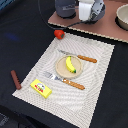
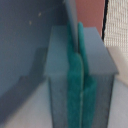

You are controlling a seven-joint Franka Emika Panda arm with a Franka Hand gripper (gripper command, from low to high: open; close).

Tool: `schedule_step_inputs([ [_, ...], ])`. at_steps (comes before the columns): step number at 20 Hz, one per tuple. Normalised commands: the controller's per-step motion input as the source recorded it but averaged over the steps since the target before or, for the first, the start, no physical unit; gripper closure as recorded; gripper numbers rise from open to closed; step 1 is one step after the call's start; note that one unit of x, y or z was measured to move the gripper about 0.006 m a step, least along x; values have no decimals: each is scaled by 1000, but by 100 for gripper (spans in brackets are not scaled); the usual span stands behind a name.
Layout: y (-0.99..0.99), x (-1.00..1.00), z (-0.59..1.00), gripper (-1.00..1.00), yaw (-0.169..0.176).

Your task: Interact with the objects in diverse but meaningful ways.

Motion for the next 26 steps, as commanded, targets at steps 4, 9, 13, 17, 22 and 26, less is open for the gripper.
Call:
schedule_step_inputs([
  [4,188,435,462,100,149],
  [9,194,626,186,100,45],
  [13,326,694,72,100,1],
  [17,422,635,0,100,0],
  [22,371,434,-2,100,8],
  [26,246,11,0,100,70],
])
